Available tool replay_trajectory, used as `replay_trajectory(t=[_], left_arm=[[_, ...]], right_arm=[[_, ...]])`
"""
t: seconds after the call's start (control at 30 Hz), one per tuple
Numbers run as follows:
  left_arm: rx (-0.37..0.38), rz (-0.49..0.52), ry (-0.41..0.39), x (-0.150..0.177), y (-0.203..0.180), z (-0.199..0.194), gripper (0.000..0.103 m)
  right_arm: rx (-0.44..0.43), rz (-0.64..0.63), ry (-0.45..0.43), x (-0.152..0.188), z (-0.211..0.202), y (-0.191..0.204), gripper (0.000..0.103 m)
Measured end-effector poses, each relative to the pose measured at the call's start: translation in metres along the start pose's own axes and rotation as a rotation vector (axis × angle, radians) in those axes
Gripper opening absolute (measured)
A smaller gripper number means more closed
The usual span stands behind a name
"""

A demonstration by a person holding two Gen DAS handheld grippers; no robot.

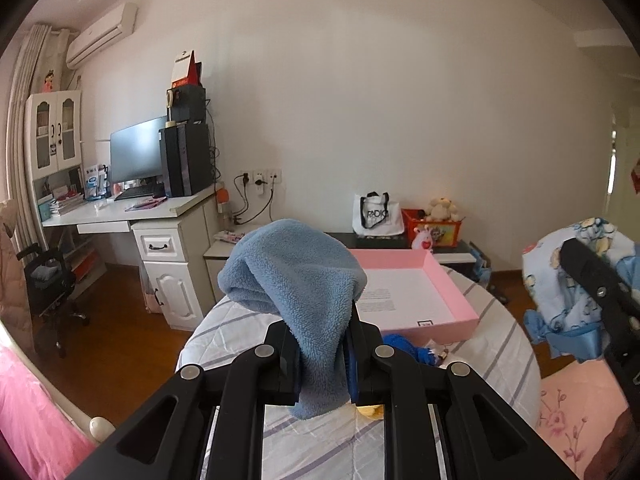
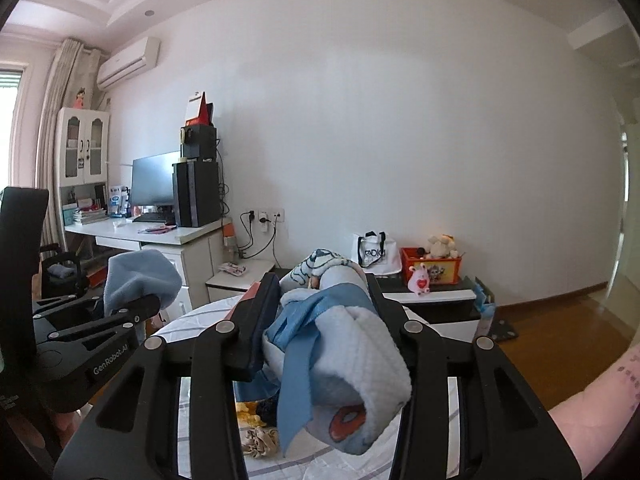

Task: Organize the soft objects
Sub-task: 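Lift the fleece hat with the left tool while the right tool carries the garment, then lower the hat into the pink tray and open the left tool while the right tool releases the garment there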

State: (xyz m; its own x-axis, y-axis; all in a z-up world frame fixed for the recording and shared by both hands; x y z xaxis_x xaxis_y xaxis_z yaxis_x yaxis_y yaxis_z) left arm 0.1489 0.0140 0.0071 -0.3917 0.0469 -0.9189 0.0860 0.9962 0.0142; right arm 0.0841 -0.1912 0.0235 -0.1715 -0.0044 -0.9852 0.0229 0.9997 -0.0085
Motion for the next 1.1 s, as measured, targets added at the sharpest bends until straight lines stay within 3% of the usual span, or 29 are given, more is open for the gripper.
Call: replay_trajectory(t=[0.13, 0.6, 0.87, 0.97, 1.1], left_arm=[[0.007, 0.008, -0.016, 0.004, 0.0, -0.009, 0.012], [0.005, 0.006, -0.005, 0.005, 0.007, -0.003, 0.012], [0.002, 0.011, 0.003, -0.007, 0.003, 0.015, 0.012], [0.036, 0.006, 0.019, -0.014, 0.003, 0.03, 0.012], [0.029, 0.009, 0.03, -0.031, 0.005, 0.059, 0.012]], right_arm=[[-0.036, 0.011, 0.013, -0.001, 0.004, 0.002, 0.039], [-0.003, -0.007, 0.018, -0.002, 0.013, 0.003, 0.039], [0.002, -0.019, 0.034, -0.002, 0.032, 0.005, 0.039], [-0.006, -0.019, 0.051, -0.005, 0.05, 0.005, 0.039], [-0.012, -0.009, 0.085, -0.006, 0.082, 0.001, 0.039]])
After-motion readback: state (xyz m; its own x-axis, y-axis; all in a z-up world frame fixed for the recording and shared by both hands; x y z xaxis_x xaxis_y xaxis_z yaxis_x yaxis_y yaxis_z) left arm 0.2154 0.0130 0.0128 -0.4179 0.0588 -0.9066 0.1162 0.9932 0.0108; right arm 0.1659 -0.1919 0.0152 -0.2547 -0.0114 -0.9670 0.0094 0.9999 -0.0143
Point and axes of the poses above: each gripper's, at about its wrist camera, not at the fingertips, and z roughly the way its jaws point, y to its left, x to its underside, the point moved 10 cm from there along z, roughly the way its jaws point, and after that the axes turned 2 degrees about z, right-handed, at the moved point
